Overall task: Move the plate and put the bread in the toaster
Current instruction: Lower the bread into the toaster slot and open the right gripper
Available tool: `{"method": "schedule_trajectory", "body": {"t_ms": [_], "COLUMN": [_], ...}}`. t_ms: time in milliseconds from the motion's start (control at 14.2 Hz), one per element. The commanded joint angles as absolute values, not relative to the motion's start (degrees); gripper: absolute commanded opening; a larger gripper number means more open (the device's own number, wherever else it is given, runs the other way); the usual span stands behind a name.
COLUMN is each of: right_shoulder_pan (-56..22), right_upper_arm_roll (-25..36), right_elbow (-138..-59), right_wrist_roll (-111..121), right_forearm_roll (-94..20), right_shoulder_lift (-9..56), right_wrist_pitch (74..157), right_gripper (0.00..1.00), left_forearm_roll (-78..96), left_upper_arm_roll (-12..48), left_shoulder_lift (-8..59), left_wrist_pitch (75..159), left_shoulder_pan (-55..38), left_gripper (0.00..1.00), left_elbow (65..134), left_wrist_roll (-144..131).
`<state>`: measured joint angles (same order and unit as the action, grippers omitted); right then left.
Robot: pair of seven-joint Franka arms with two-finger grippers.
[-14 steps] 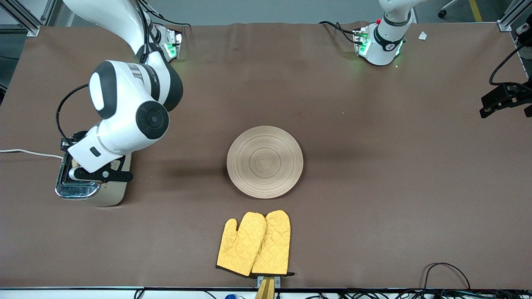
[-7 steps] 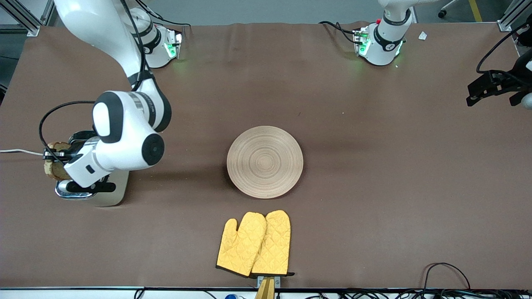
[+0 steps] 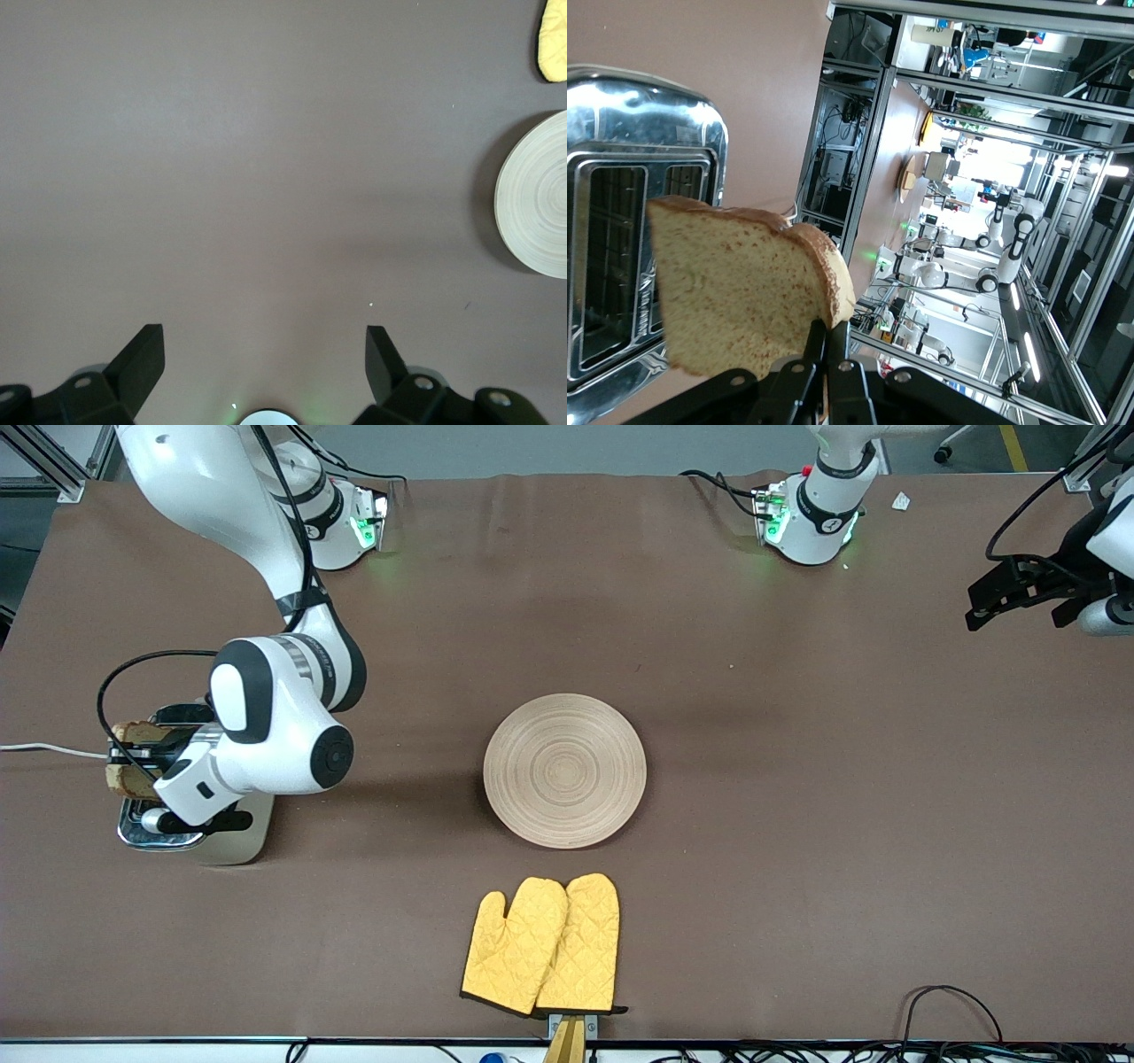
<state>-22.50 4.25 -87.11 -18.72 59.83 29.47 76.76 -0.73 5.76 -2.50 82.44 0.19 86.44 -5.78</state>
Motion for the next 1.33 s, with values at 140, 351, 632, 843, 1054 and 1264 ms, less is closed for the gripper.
{"method": "schedule_trajectory", "body": {"t_ms": [140, 351, 632, 843, 1054, 1264], "right_shoulder_pan": [-22.9, -22.7, -22.2, -22.2, -22.0, -20.0], "right_upper_arm_roll": [3.9, 3.9, 3.9, 3.9, 4.0, 3.9], "right_elbow": [-89.5, -89.4, -89.4, -88.9, -88.5, -88.4], "right_wrist_roll": [-21.3, -22.4, -24.5, -27.2, -27.9, -27.9], "right_forearm_roll": [60.9, 60.9, 60.9, 61.1, 61.3, 60.8], "right_shoulder_lift": [29.1, 30.0, 31.3, 33.7, 34.2, 34.3], "right_wrist_pitch": [76.4, 76.6, 78.7, 79.5, 81.3, 84.4], "right_gripper": [0.02, 0.02, 0.03, 0.03, 0.03, 0.07], "left_forearm_roll": [0.1, 0.0, -0.1, -0.1, -0.1, 0.0], "left_upper_arm_roll": [3.1, 3.1, 3.5, 3.5, 3.5, 3.4], "left_shoulder_lift": [-5.6, -5.4, -5.0, -4.2, -4.2, -4.2], "left_wrist_pitch": [85.0, 85.0, 85.0, 85.0, 85.0, 85.0], "left_shoulder_pan": [-1.9, -1.8, -1.9, -1.8, -1.6, -1.3], "left_gripper": [1.00, 1.00, 1.00, 1.00, 1.00, 1.00], "left_elbow": [90.7, 90.4, 89.9, 89.6, 89.6, 89.5], "left_wrist_roll": [-4.8, -4.7, -4.9, -4.8, -4.8, -4.7]}}
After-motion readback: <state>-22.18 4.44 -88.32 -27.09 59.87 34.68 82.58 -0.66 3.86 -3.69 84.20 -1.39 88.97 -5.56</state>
